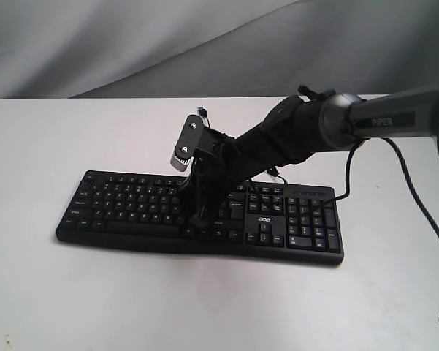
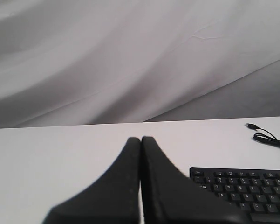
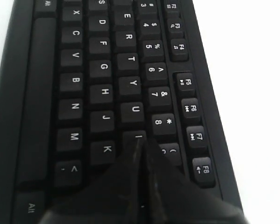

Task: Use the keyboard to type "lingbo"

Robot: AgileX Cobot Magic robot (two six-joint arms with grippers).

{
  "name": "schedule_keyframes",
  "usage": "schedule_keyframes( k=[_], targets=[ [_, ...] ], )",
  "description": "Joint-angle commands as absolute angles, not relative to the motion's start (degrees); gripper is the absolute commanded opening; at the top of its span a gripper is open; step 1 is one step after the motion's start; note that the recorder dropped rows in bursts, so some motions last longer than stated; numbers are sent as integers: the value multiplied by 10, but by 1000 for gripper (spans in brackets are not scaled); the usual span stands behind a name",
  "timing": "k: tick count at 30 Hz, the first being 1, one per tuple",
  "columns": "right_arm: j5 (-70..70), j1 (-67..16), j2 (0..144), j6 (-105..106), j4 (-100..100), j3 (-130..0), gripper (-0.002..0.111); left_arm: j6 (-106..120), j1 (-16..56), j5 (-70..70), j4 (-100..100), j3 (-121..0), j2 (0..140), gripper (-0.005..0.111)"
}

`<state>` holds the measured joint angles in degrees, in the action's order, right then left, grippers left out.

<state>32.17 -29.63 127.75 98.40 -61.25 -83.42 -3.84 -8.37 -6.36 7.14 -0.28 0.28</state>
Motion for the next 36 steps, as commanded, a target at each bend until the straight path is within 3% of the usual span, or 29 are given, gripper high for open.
schedule_keyframes(
  k=[1,24,36],
  targets=[
    [329,-293,1277,991,-620,-834,0,-40,-80,-58,72,0,0,1],
    [324,-292,1296,994,-618,-834,0,-40,-80,-58,72,0,0,1],
    [349,-292,1179,967,-615,-834,0,-40,-80,-58,72,0,0,1]
  ],
)
